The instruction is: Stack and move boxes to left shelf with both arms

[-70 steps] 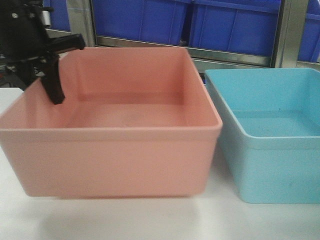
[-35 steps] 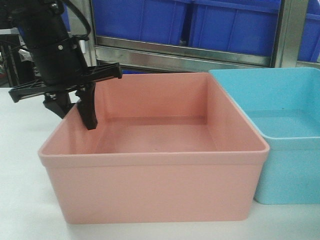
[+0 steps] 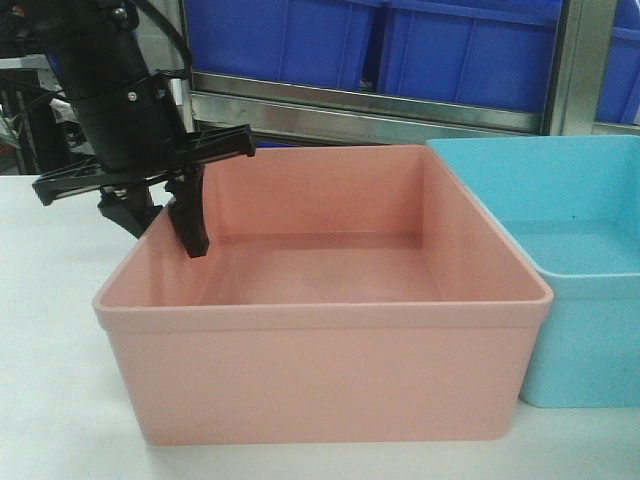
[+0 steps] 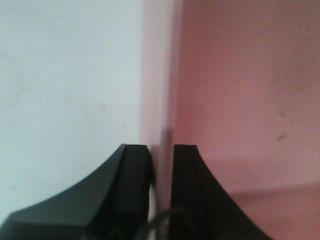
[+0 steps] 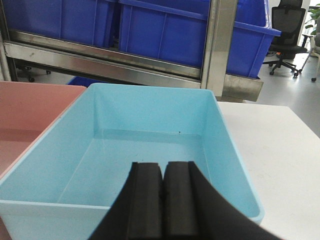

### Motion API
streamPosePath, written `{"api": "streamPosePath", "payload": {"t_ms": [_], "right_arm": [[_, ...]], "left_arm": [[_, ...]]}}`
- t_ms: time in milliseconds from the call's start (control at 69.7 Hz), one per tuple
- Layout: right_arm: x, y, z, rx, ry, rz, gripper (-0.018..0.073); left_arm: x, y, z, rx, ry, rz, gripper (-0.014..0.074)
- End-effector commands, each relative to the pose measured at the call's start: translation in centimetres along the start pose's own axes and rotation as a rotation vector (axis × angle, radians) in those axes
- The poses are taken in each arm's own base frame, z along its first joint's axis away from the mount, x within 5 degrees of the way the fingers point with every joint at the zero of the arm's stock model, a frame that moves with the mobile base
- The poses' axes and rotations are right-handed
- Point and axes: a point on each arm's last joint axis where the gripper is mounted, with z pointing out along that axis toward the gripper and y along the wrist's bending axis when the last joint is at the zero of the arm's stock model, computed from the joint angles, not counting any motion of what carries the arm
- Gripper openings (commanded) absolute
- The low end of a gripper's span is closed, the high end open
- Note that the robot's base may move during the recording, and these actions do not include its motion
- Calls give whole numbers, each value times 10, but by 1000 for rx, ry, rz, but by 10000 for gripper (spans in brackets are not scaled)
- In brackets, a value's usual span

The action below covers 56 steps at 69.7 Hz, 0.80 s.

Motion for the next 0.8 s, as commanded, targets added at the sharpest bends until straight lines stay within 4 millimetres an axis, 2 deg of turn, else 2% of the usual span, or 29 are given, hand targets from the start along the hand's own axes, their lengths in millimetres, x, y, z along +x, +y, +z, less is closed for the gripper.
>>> {"api": "streamPosePath", "payload": {"t_ms": [0,115,258,445,660,789], "right_arm": [[-8,0,0,3,-79,-13,56],[-8,0,0,3,-79,-13,56],[-8,0,0,3,-79,-13,56],[-8,0,0,3,-79,-13,56],[-8,0,0,3,-79,-13,56],[-8,0,0,3,-79,-13,56]], "left_arm": [[-6,-15,-26,73,-102,13,167],[-5,-16,-33,71,-115,23,264],[-2,-15,-54,51,-151,68,267],[7,-16,-94,45,-260,208,267],[27,-8,-120,56,-505,415,267],[45,2,-133,57,-675,469,267]]}}
